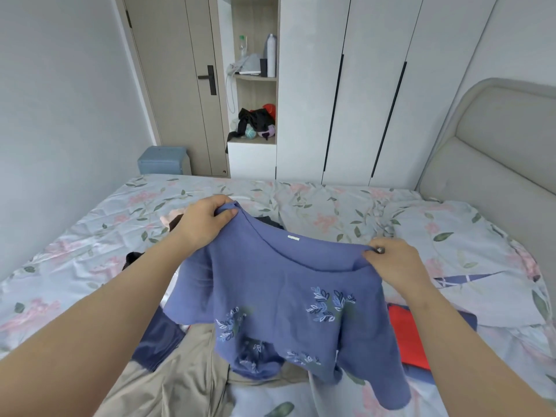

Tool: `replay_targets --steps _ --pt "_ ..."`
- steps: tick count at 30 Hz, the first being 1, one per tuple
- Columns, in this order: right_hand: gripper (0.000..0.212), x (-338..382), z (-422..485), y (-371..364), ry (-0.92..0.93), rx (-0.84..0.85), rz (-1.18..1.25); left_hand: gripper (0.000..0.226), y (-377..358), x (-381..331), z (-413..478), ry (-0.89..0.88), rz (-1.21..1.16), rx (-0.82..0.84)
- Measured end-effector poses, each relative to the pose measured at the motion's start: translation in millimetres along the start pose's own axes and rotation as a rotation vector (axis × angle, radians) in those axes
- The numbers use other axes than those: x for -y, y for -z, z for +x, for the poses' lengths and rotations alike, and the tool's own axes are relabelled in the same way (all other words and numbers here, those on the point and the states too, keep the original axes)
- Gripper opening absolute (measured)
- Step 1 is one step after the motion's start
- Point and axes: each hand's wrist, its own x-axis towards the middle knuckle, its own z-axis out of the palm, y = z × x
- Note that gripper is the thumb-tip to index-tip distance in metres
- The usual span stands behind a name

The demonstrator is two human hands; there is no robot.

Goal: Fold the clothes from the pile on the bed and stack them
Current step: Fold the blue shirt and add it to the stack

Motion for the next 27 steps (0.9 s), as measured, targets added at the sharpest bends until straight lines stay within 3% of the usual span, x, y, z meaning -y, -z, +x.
replay_targets --steps 4,7,10,12,14,15,17,20,23,27 --pt "0.014 -24 -12 10 -0.104 -0.099 -0.046 0.017 -4 -1 -20 -0.014 0.036 0.031" --pt "0.014 -40 -23 10 -0.151 -0.147 0.002 0.016 -1 -6 -40 -0.005 0.027 0.005" --pt "0.015 -41 -41 10 -0.214 -0.172 0.402 0.019 5 -6 -59 0.003 0.141 0.002" --pt "0.021 -30 -59 13 -0.322 -0.132 0.737 0.015 9 -6 -70 0.052 0.252 0.021" --pt "0.029 -18 -80 14 -0.411 -0.069 0.921 0.019 12 -6 -82 0.131 0.262 -0.013" --pt "0.036 -13 -90 14 -0.443 -0.038 0.969 0.019 14 -9 -89 0.185 0.163 -0.053" --pt "0.043 -5 -110 14 -0.438 -0.026 1.031 0.023 19 -18 -110 0.335 -0.266 -0.104" --pt "0.03 10 -144 12 -0.308 -0.184 1.047 0.027 32 -26 -146 0.457 -0.849 -0.057" --pt "0.018 27 -180 15 -0.124 -0.394 1.043 0.026 49 -30 -174 0.384 -1.048 -0.115" --pt "0.021 46 -211 29 0.079 -0.591 0.993 0.024 71 -41 -192 0.184 -1.043 -0.269"
